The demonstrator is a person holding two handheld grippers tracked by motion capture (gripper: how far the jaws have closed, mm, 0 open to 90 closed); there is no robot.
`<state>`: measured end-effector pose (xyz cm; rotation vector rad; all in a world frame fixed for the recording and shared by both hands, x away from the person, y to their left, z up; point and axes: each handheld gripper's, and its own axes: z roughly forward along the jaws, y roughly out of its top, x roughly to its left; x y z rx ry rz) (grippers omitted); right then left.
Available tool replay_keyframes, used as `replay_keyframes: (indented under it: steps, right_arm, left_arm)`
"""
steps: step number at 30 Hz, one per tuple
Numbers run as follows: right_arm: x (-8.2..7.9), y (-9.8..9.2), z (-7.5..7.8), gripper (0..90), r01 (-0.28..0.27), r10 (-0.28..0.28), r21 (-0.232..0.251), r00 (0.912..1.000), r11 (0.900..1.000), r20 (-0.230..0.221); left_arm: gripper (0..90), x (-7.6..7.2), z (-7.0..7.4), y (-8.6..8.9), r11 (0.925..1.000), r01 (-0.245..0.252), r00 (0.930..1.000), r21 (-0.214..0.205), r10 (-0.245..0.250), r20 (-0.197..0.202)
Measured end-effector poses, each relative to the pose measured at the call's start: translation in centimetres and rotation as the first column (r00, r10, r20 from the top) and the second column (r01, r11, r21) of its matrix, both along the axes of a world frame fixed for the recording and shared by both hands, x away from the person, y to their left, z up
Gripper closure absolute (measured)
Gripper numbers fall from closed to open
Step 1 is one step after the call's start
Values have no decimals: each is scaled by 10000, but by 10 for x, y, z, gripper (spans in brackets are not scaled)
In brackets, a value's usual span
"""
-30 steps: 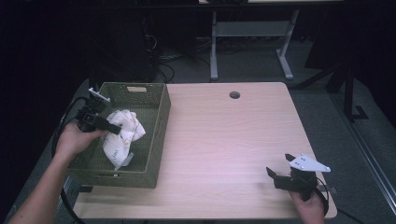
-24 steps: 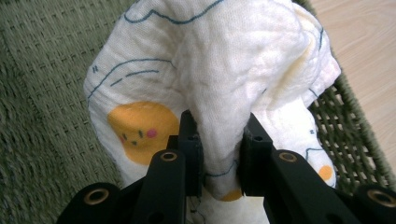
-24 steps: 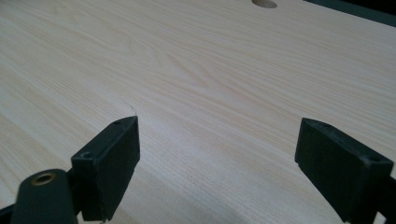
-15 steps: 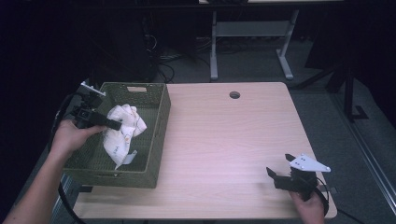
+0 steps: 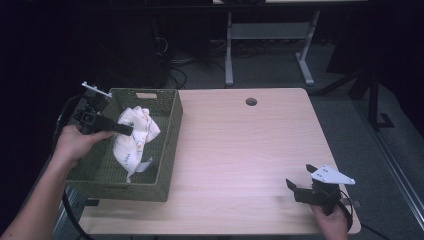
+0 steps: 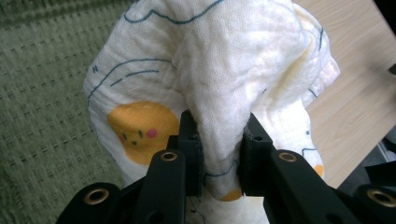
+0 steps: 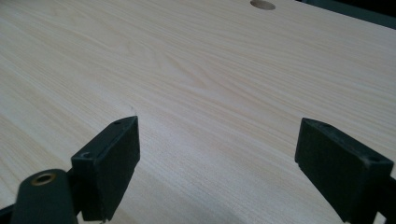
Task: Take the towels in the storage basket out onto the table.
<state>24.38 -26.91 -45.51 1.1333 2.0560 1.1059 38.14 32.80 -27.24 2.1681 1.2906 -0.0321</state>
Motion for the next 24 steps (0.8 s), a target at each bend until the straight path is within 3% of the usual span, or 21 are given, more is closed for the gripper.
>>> replay_keyframes:
  steps: [14,24]
  right_arm:
    - [0,0,1,136,16,-16,-100,10000,9999,65]
    - [-1,-1,2,136,34,-34,-9,9999,10000,111]
  left_arm:
    - [741,-5,28,-29,9968,678,9971,-422,-662,378]
    - [741,-9,37,-59,9911,1318,9897,-189,-1305,585]
